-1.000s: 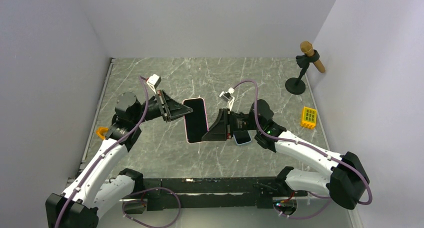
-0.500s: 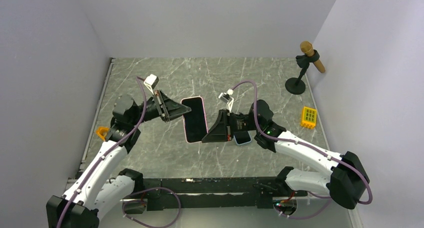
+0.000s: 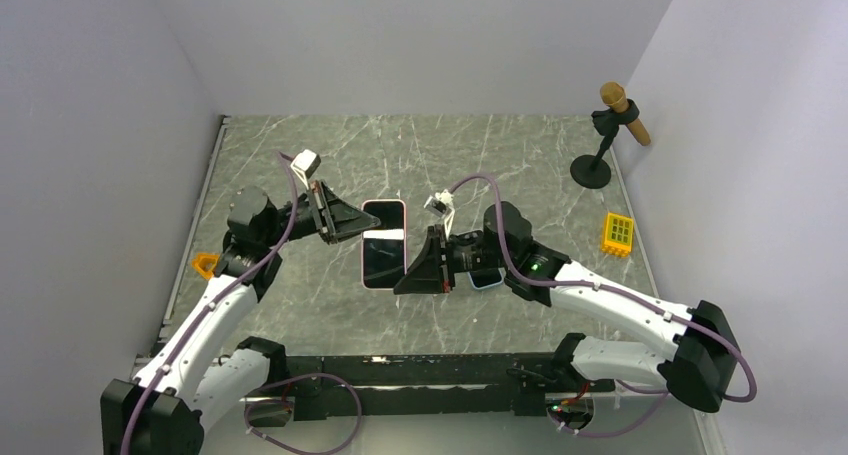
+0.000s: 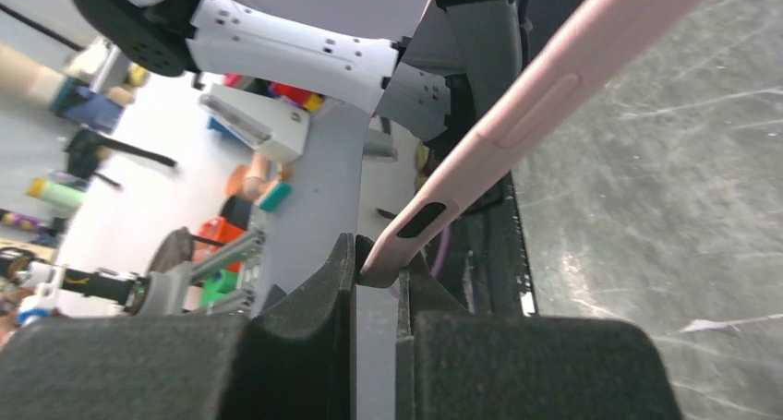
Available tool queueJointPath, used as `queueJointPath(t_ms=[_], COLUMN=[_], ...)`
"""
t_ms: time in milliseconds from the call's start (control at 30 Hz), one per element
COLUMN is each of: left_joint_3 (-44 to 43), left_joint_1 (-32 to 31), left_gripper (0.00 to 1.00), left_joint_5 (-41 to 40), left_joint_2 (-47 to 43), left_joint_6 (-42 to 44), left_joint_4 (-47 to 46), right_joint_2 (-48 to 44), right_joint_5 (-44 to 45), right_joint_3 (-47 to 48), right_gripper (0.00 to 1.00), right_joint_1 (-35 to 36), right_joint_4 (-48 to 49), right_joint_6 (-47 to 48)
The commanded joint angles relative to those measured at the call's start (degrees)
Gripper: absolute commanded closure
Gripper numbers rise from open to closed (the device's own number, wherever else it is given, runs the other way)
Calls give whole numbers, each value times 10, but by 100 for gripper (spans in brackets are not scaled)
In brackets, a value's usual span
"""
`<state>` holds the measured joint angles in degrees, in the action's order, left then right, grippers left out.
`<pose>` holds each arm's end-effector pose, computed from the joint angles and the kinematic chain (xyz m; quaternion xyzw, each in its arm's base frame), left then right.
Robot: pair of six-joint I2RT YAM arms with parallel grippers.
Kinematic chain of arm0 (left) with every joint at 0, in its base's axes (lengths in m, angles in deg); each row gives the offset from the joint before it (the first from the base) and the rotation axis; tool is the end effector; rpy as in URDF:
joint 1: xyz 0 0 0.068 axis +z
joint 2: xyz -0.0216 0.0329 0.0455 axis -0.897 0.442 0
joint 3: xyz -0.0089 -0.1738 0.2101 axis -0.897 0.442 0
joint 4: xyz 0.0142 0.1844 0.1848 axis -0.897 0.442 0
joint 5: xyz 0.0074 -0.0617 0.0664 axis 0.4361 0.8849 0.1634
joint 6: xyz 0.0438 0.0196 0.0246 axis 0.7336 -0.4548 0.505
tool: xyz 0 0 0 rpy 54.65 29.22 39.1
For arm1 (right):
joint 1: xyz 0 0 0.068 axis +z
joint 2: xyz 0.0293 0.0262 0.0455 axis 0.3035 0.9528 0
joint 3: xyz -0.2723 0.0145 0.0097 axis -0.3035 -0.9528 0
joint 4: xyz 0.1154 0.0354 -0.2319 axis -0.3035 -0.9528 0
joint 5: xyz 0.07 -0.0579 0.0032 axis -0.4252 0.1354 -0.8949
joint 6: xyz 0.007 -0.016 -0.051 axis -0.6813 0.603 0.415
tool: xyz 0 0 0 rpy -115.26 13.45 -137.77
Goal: Take the phone out of the phone case
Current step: Remove the phone case from the phone.
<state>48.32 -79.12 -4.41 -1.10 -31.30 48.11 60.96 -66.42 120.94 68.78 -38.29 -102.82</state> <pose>0.1877 -0.0818 0.3268 -0.0188 0.6922 -0.6853 0.2257 0.1374 0.2100 0.3104 -0.3340 0.6467 0.6391 0.2487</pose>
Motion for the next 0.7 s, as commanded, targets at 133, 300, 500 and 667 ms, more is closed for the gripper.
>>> queueJointPath(t_ms=[133,300,500,667], left_joint_3=[59,57,49,38], left_joint_1=[4,4,4,4], left_gripper=[100,100,100,100], left_joint_5=[-44,-39,-31,-29], left_joint_2=[35,37,59,84], left_joint_6=[-132,-136,-139,-147], left_joint_4=[-40,-40,-55,-73], right_joint_2=[-7,22,38,43], right_joint_5=[49,44,34,60], right_joint_3=[135,217,273,294], right_gripper=[100,100,100,100], right_joint_1=[44,49,59,63], right_joint_4=[-49,-122,-174,-197], right_joint_6=[259,331,375,411])
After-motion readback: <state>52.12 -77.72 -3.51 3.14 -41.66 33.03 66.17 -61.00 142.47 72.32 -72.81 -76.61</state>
